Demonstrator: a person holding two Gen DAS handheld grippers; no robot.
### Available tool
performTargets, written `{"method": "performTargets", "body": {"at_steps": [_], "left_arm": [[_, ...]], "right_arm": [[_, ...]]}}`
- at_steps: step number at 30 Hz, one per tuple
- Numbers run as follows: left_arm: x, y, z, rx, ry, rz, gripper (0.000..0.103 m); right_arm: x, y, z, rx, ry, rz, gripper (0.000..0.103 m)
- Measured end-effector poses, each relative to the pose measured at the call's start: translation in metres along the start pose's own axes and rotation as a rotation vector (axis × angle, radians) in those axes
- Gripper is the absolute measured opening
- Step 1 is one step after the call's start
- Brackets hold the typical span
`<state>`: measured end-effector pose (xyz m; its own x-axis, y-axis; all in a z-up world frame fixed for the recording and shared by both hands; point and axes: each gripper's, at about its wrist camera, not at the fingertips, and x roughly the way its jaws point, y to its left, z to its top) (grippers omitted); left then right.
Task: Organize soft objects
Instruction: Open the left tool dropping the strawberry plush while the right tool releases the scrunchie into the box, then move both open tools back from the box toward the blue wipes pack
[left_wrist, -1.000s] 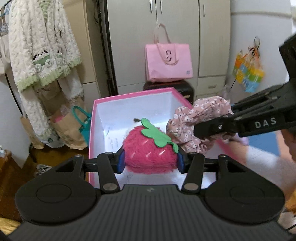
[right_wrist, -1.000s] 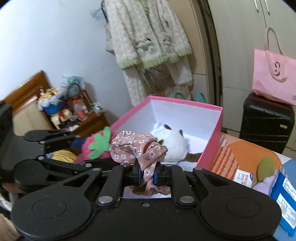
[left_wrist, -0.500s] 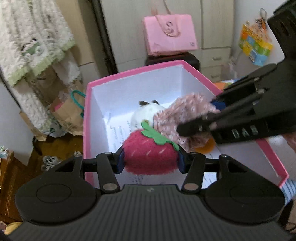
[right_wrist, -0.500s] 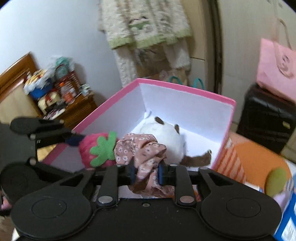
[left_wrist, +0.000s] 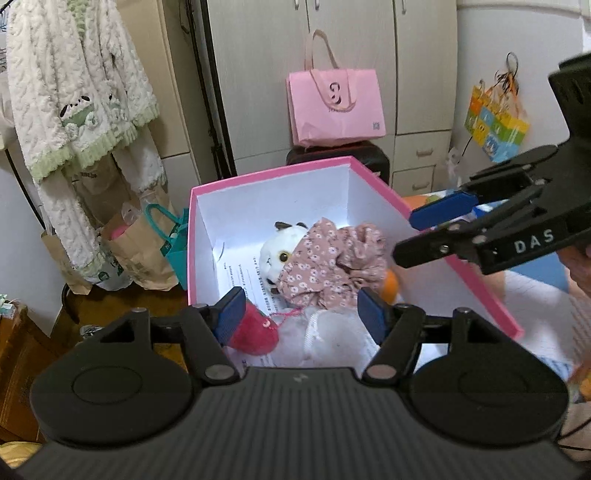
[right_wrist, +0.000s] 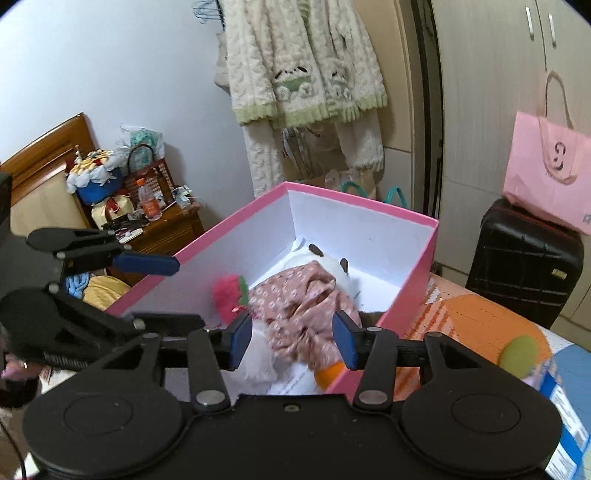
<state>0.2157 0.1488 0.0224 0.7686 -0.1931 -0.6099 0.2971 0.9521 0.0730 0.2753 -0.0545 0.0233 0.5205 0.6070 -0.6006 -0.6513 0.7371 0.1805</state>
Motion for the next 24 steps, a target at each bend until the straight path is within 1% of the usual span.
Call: {"method": "performTargets", "body": {"at_steps": [5,8,11,14,20,24], "left_arm": [[-0.029,-0.014,-0.003,0.016,-0.028,-0.014,0.066],[-0.044,-0.028,-0.004,0.046,-0.049,-0.008,0.066],[-0.060,-0.042,-0.007,0.068,-0.066,-0.018,0.067],[-0.072,-0.054,-0.012,0.083,-0.071,-0.042,0.067],[-0.094,-0.080,-0.017,0.109,-0.051,-0.113,0.068],[-0.105,-0.099,-0.021,0.134,-0.043,-0.141,0.069]], "right_arm": [[-0.038,0.010,-0.014,-0.045,-0.036,-0.028,0.054],[-0.062,0.011,-0.022,-0.048,-0.056,-0.028,0.054],[-0.083,0.011,-0.030,-0.048,-0.066,-0.035,0.054],[-0.101,0.011,-0.038,-0.048,-0.072,-0.047,0.054],[-0.138,0.015,-0.059,-0.054,-0.097,-0.069,0.055],[-0.162,0.018,-0.074,-0.073,-0.111,-0.089,0.056]]}}
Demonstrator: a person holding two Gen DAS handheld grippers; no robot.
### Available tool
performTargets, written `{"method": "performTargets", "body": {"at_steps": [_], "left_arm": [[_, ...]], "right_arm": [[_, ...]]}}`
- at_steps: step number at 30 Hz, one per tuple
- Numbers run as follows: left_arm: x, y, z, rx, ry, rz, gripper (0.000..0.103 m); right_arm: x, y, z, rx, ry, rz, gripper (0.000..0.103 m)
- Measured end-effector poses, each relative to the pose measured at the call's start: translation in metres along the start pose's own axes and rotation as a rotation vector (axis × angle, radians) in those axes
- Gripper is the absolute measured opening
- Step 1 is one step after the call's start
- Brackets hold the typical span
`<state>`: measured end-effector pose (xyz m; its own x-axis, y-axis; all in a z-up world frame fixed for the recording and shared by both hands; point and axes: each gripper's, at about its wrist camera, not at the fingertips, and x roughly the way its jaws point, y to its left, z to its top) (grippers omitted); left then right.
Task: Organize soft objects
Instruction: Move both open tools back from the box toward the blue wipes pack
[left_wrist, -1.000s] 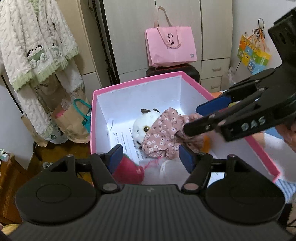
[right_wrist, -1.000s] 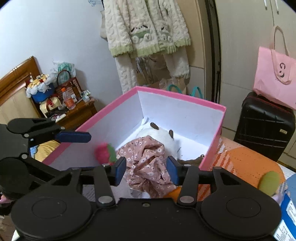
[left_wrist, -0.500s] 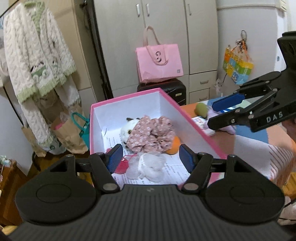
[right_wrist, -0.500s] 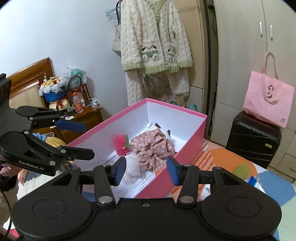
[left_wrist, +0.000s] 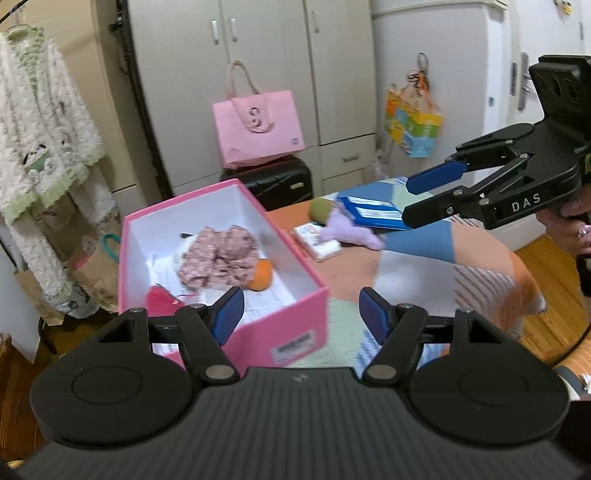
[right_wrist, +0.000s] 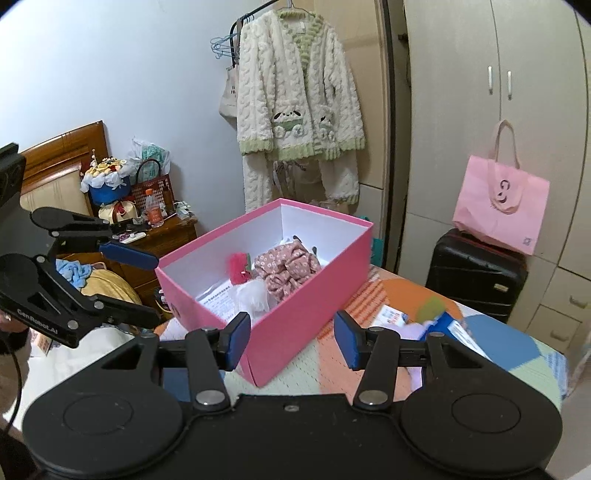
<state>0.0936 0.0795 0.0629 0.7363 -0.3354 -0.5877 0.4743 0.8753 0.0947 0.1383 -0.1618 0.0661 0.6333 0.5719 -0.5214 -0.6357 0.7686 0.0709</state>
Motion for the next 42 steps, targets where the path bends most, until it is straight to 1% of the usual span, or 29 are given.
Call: {"method": "performTargets", "body": {"at_steps": [4,10,16,20,22,25,30,35,39,42], "left_arm": [[-0.003,-0.023,-0.002,0.030,0.011,-0.026,0.069],[0.002,-0.054,-0.002,0.086,0.040,-0.069,0.069],[0.020,-0.081,0.002,0.126,0.070,-0.117,0.069],[0.039,-0.093,0.008,0.125,0.080,-0.155,0.069],[0.048,-0.097,0.009,0.121,0.072,-0.167,0.069],[0.064,-0.105,0.008,0.121,0.034,-0.149,0.069],[0.091,-0.109,0.011,0.102,0.021,-0.131,0.069],[0.117,-0.108,0.020,0.066,-0.031,-0.094,0.069],[0.145,-0.101,0.029,-0.001,-0.013,-0.093,0.069],[0.165,-0.100,0.034,-0.034,-0.018,-0.098,0.068]], "right_arm": [[-0.020,-0.003,-0.015,-0.013,-0.004,-0.019,0.057],[-0.037,-0.008,-0.036,-0.009,-0.003,-0.037,0.058],[-0.042,-0.025,-0.065,0.023,0.019,-0.047,0.058],[-0.041,-0.042,-0.081,0.053,0.032,-0.052,0.058],[-0.039,-0.052,-0.088,0.072,0.033,-0.056,0.058],[-0.034,-0.064,-0.098,0.074,0.038,-0.073,0.058],[-0.018,-0.085,-0.109,0.073,0.045,-0.093,0.059],[0.004,-0.109,-0.114,0.094,0.018,-0.114,0.060],[0.027,-0.126,-0.114,0.108,0.045,-0.135,0.060],[0.043,-0.136,-0.112,0.107,0.071,-0.154,0.060]]}}
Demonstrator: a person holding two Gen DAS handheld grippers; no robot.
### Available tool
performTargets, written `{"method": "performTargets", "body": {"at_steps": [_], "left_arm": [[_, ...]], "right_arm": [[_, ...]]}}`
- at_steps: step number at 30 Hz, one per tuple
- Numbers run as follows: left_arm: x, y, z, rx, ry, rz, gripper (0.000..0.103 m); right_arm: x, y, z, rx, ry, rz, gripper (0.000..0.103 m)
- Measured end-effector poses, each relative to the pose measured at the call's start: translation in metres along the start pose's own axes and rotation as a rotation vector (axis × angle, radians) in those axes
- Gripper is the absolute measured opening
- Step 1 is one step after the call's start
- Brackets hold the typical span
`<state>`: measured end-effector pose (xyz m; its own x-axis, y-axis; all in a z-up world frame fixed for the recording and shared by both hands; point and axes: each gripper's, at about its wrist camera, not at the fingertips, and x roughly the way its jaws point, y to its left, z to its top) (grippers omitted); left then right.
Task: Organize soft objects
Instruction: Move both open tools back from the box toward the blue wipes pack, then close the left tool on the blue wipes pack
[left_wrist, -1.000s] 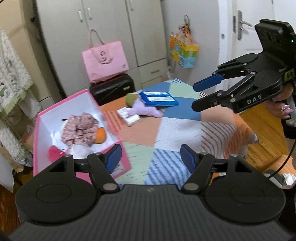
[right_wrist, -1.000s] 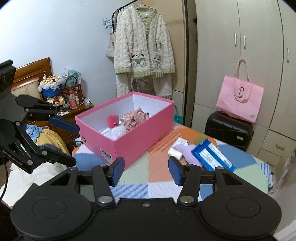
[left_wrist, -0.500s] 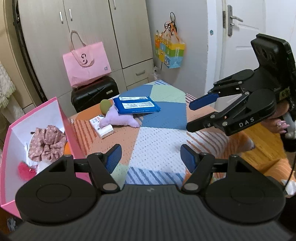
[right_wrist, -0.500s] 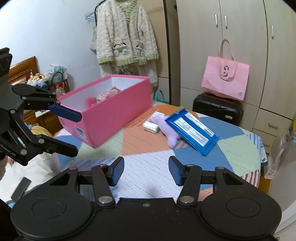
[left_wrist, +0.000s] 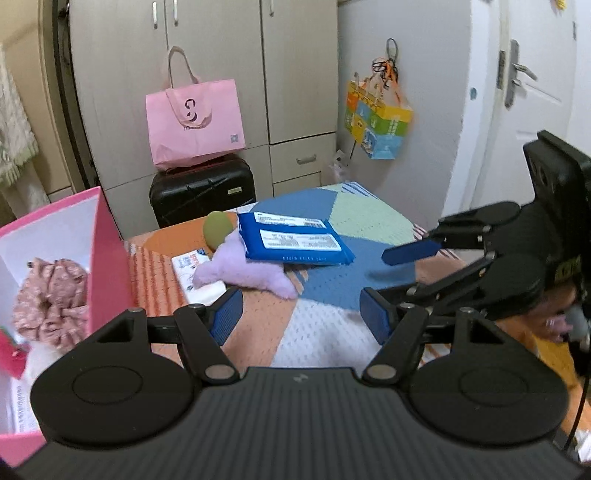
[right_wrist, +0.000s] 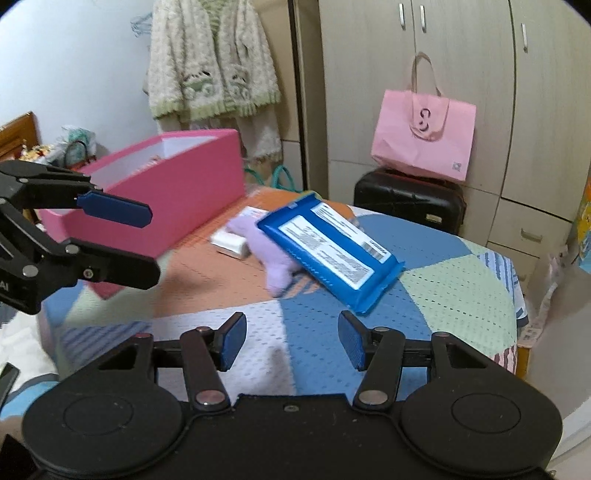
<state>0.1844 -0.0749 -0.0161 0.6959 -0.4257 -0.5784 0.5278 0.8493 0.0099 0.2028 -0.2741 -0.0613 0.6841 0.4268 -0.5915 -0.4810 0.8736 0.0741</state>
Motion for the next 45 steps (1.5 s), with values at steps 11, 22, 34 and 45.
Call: {"method": "performTargets", "body": {"at_steps": [11,22,34,45], "left_arm": [[0.065,0.019,0.017,-0.141,-0.066,0.057,0.067],[0.115,0.031,0.026,-0.163,-0.058,0.165,0.058],[0.122,0.017,0.020,-0.062,-0.064,0.155,0.030],[0.123,0.006,0.016,-0.062,-0.079,0.126,0.029]], "right_arm": [[0.044,-0.034,0.017,0.074,-0.009,-0.032,0.062],[0.070,-0.046,0.023,0.093,0.037,-0.042,0.068],[0.083,-0.045,0.016,0.114,0.021,-0.018,0.091],[0.089,-0.025,0.015,0.016,0.005,-0.154,0.065]]}}
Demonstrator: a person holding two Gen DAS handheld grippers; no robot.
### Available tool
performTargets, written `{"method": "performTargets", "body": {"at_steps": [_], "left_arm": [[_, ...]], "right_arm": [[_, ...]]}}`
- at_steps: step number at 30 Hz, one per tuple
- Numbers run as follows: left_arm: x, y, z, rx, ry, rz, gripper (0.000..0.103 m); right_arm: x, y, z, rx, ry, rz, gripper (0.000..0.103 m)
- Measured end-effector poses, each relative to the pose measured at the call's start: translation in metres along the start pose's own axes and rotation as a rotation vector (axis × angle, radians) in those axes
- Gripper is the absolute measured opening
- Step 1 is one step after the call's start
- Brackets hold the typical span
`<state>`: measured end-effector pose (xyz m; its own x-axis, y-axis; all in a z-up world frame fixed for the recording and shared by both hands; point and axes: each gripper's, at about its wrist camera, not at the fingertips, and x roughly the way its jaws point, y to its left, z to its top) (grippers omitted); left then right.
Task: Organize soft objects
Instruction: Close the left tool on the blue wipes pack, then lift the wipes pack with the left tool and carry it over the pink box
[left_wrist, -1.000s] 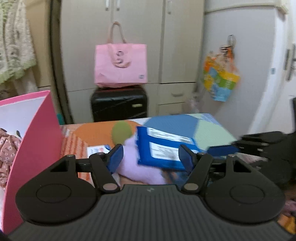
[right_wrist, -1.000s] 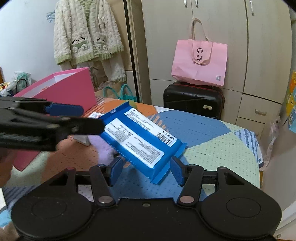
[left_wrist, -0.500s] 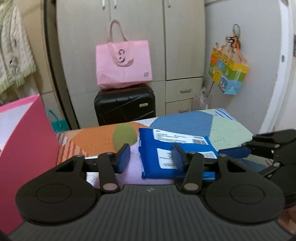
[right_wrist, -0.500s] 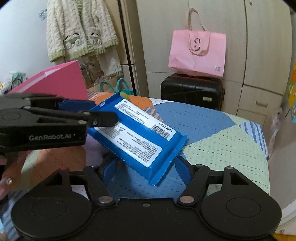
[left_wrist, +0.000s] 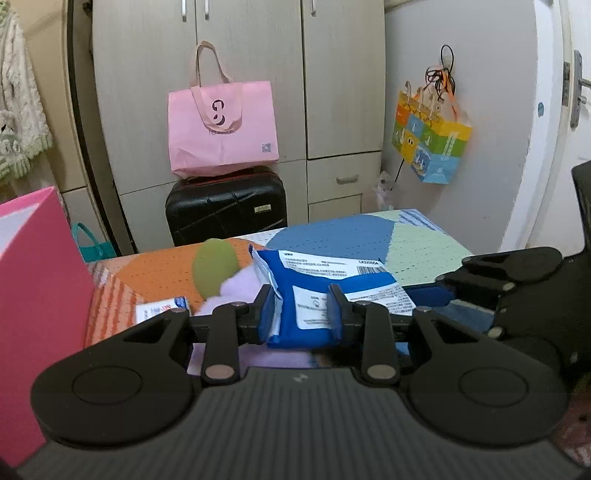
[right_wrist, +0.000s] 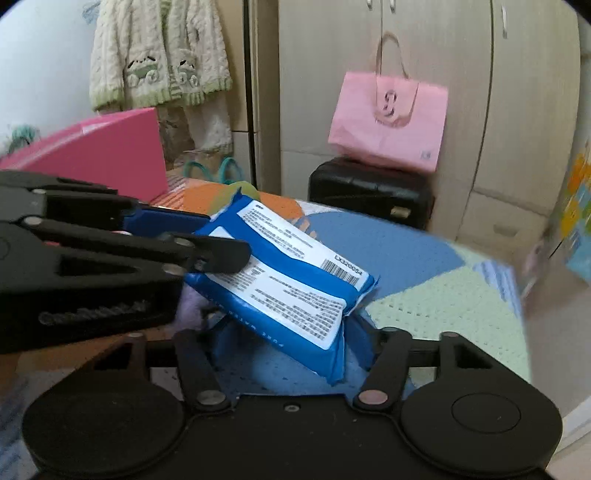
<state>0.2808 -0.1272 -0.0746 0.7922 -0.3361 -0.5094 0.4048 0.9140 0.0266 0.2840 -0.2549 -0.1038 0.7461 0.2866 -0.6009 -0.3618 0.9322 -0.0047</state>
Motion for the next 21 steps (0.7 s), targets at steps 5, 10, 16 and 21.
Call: {"method": "performTargets", "body": {"at_steps": [5,10,16,21], "left_arm": [[-0.005,-0.006,-0.001,0.017,-0.004,0.001,0.029],[-0.016,-0.006,-0.001,0.004,-0.002,-0.041,0.033],[-0.027,-0.003,-0.005,-0.028,-0.002,-0.100,0.037],[-0.037,-0.003,-0.009,-0.030,0.013,-0.126,0.037]], "right_arm": [[-0.007,-0.001,-0.002,0.034,-0.017,-0.011,0.065],[-0.017,0.005,-0.003,0.063,-0.028,-0.024,0.070],[-0.031,0.006,-0.010,0.125,-0.056,0.019,0.081],[-0.040,0.013,-0.016,0.132,-0.060,0.013,0.085]]}}
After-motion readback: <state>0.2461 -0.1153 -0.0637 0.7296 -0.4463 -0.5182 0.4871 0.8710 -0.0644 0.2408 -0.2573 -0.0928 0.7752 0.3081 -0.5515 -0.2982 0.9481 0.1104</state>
